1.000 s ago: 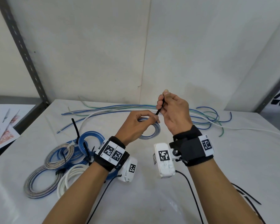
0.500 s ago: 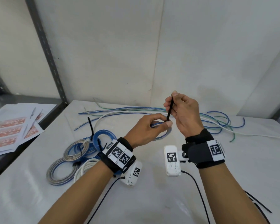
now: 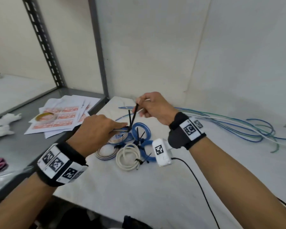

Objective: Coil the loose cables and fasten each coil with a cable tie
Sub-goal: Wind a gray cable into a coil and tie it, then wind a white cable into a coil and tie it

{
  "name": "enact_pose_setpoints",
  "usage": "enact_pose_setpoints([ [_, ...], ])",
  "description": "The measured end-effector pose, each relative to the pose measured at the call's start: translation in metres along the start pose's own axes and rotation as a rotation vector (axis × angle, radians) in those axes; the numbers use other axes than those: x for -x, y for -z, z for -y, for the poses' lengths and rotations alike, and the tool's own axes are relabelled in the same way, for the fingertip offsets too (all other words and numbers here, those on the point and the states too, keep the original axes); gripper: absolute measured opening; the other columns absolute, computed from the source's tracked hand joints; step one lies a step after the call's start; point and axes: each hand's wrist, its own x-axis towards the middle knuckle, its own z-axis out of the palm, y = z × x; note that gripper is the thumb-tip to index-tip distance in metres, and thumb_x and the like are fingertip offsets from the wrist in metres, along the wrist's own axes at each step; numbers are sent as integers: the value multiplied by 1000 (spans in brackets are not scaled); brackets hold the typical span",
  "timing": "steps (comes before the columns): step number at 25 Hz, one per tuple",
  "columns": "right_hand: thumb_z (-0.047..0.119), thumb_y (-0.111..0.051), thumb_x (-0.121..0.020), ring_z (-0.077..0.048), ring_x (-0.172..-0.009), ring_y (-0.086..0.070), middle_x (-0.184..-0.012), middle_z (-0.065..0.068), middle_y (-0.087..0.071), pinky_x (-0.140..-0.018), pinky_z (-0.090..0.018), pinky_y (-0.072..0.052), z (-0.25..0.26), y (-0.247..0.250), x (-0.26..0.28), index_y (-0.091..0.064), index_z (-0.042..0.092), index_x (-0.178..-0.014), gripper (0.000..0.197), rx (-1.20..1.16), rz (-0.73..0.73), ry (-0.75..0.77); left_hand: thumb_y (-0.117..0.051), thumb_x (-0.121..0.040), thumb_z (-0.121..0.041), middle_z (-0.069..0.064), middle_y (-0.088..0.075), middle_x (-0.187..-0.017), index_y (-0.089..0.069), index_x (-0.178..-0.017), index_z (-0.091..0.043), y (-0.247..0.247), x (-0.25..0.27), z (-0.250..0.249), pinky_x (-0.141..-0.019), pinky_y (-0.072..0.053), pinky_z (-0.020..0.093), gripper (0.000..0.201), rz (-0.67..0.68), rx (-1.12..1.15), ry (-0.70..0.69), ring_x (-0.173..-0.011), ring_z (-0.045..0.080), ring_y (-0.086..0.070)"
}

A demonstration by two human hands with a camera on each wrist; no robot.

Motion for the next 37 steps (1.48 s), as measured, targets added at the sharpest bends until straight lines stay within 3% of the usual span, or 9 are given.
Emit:
enact_pose_setpoints([
  [5, 2, -50, -103, -25, -56, -70, -75, -19, -71, -72, -40, -64, -35, -65, -24, -58, 0, -84, 20, 154, 108, -144, -63, -92, -55, -5, -75, -98, -56, -137, -48, -32, 48, 18, -69, -46, 32, 46, 488, 17, 119, -88, 20, -67],
  [9, 2, -48, -100, -26, -63, -71, -79, -21, -74, -76, -40, -64, -48, -66, -23, -64, -11, -88, 24, 392, 255, -100, -48, -74, -91, -9, -74, -85, -75, -107, -32, -35, 55, 19, -71, -53, 30, 73, 530, 355, 150, -75, 8, -66],
  [13, 20, -59, -102, -18, -64, -72, -94, -20, -76, -62, -25, -59, -47, -22, -29, -66, -4, -104, 26, 397, 293, -142, -54, -97, -52, -7, -71, -62, -72, -68, -19, -23, 7, 31, -61, -52, 21, 47, 313, 603, 307, -58, 9, -67],
  [18, 22, -62, -101, -16, -61, -71, -89, -17, -74, -58, -23, -57, -90, 48, -49, -65, -4, -107, 27, 374, 95, -286, -55, -101, -24, 1, -60, -55, -57, -58, -10, -60, -98, 56, -57, -44, 17, 46, 130, 721, 566, -45, 4, -51],
  [21, 21, -61, -102, -16, -59, -69, -84, -13, -73, -55, -23, -57, -118, 77, -58, -65, -1, -102, 23, 440, 19, -380, -64, -96, -32, 8, -73, -74, -72, -74, -8, -111, -147, 76, -68, -60, 32, 34, 244, 607, 631, -64, 18, -68],
  [24, 22, -61, -101, -15, -58, -68, -84, -12, -73, -55, -24, -56, -136, 97, -64, -64, 3, -93, 20, 499, -21, -405, -76, -88, -40, 18, -72, -94, -70, -101, 1, -156, -174, 73, -79, -59, 39, 43, 566, 290, 652, -88, 35, -71],
  [27, 22, -61, -101, -17, -61, -68, -85, -12, -73, -62, -28, -59, -146, 106, -64, -63, 7, -88, 20, 512, -18, -395, -84, -81, -33, 18, -70, -89, -62, -92, 0, -175, -184, 64, -73, -58, 38, 41, 713, 292, 621, -79, 32, -70],
  [33, 24, -62, -100, -15, -63, -68, -88, -11, -73, -55, -21, -54, -145, 115, -48, -63, 7, -97, 18, 489, -21, -375, -64, -94, -13, 17, -71, -112, -66, -103, -3, -172, -191, 41, -74, -52, 34, 13, 638, 175, 583, -88, 29, -66],
  [37, 22, -69, -95, -23, -71, -68, -100, -14, -69, -65, -34, -58, -136, 128, -48, -56, 12, -109, 22, 417, -330, -241, -73, -85, 3, 26, -72, -102, -63, -96, -2, -137, -221, 41, -77, -62, 47, 16, 411, 524, 557, -92, 40, -73],
])
